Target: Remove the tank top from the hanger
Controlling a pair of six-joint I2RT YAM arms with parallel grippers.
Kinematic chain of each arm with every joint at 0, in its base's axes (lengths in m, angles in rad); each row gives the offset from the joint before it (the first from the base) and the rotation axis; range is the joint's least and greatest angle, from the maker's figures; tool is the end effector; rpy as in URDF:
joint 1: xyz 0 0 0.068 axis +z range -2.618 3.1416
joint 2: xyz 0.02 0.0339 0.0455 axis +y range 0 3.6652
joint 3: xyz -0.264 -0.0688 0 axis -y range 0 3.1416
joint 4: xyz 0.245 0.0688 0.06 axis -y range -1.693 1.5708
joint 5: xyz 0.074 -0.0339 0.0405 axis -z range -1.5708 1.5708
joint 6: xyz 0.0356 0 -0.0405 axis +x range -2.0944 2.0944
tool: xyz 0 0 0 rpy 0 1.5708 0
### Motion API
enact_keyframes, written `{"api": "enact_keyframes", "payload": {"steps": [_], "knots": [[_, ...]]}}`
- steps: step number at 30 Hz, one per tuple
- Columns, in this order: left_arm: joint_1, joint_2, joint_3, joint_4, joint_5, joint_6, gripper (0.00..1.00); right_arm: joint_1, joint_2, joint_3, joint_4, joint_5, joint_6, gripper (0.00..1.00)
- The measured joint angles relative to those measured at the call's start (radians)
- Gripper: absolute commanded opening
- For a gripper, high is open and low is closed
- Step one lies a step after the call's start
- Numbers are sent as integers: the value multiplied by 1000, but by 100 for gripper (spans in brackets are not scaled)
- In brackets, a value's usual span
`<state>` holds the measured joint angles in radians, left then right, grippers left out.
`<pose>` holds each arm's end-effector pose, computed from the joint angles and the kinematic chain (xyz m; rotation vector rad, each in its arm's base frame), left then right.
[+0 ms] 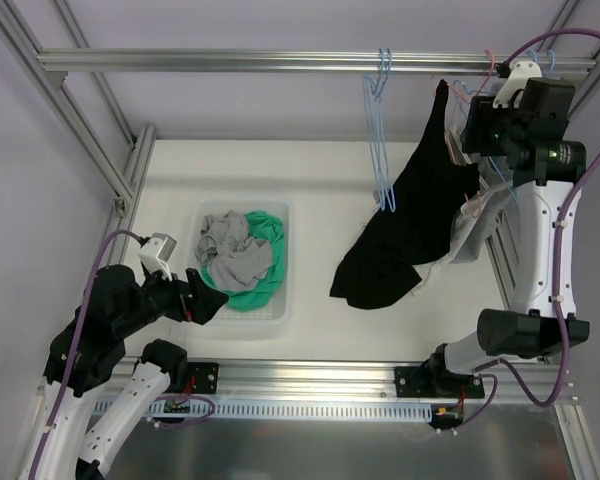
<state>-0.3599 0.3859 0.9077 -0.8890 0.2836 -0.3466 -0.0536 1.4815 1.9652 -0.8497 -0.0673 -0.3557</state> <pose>0.0516 -0.0301 0.3482 0.2079 1.9847 -0.7379 0.2874 -0.0130 0.5043 -0.3365 1.9121 -0.2073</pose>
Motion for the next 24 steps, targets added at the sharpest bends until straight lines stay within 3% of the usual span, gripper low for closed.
{"api": "enact_keyframes", "payload": {"steps": [2, 6, 10, 24], "knots": [[0, -14, 0, 0, 2, 0, 99, -7, 28, 12, 13, -39, 5, 37], [0, -15, -3, 0, 6, 0, 99, -4, 72, 17, 27, -79, 11, 23], [0, -14, -5, 0, 12, 0, 99, -4, 94, 17, 33, -87, 15, 2], [0, -9, -7, 0, 26, 0, 99, -4, 2, 0, 101, -146, 86, 0]]}}
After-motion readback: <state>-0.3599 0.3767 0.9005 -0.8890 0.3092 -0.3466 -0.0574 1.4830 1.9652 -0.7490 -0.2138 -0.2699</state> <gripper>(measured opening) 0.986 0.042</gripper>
